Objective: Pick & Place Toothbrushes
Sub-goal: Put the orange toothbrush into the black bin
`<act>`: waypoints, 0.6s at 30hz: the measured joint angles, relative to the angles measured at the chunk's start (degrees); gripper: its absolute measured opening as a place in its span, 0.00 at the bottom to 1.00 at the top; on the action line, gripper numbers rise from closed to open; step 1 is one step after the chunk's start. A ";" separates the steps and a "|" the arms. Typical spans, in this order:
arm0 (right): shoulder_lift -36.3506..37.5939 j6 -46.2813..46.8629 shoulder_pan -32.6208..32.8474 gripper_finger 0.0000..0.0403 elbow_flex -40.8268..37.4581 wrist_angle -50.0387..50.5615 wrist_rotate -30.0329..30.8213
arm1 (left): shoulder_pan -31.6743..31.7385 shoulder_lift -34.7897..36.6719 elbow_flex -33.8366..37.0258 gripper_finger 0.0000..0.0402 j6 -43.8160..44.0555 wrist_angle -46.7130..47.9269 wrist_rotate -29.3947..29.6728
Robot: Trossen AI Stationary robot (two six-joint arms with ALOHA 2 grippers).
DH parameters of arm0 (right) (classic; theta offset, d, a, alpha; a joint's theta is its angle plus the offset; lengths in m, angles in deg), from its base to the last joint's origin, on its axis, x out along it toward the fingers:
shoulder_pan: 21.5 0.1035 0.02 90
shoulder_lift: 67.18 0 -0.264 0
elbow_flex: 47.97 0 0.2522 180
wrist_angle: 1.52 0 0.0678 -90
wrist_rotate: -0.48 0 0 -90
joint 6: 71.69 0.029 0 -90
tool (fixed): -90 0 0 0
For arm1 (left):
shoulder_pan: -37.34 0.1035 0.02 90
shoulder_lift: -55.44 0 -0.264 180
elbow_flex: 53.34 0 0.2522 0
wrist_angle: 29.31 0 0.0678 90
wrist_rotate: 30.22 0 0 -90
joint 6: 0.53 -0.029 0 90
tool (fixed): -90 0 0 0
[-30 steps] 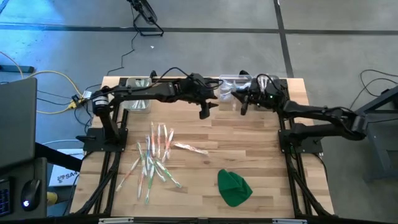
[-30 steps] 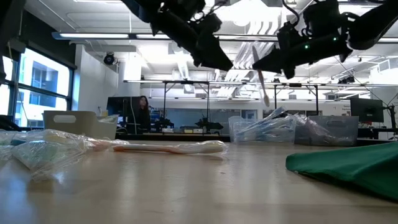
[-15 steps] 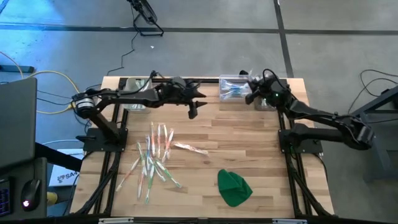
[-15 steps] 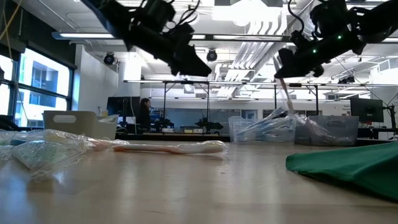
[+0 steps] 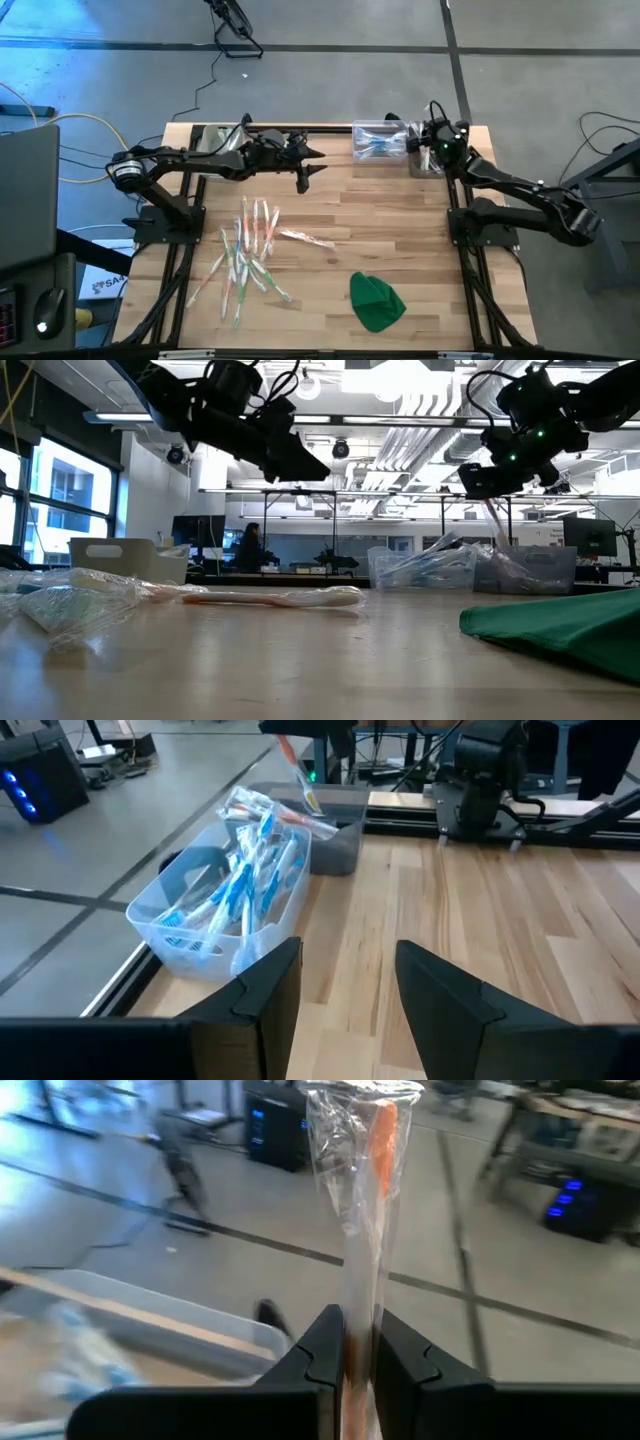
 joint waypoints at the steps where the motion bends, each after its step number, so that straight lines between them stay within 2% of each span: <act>1: -0.31 -0.02 0.02 0.05 0.00 0.29 1.79 | 0.00 0.00 0.00 0.40 0.00 -0.04 0.00; 6: -1.98 1.88 0.09 0.05 0.00 0.77 5.47 | 0.00 0.00 0.00 0.40 0.00 -0.33 0.02; 18: -9.39 11.81 0.72 0.05 0.00 3.50 8.42 | -0.02 0.00 0.00 0.40 0.20 -1.73 0.03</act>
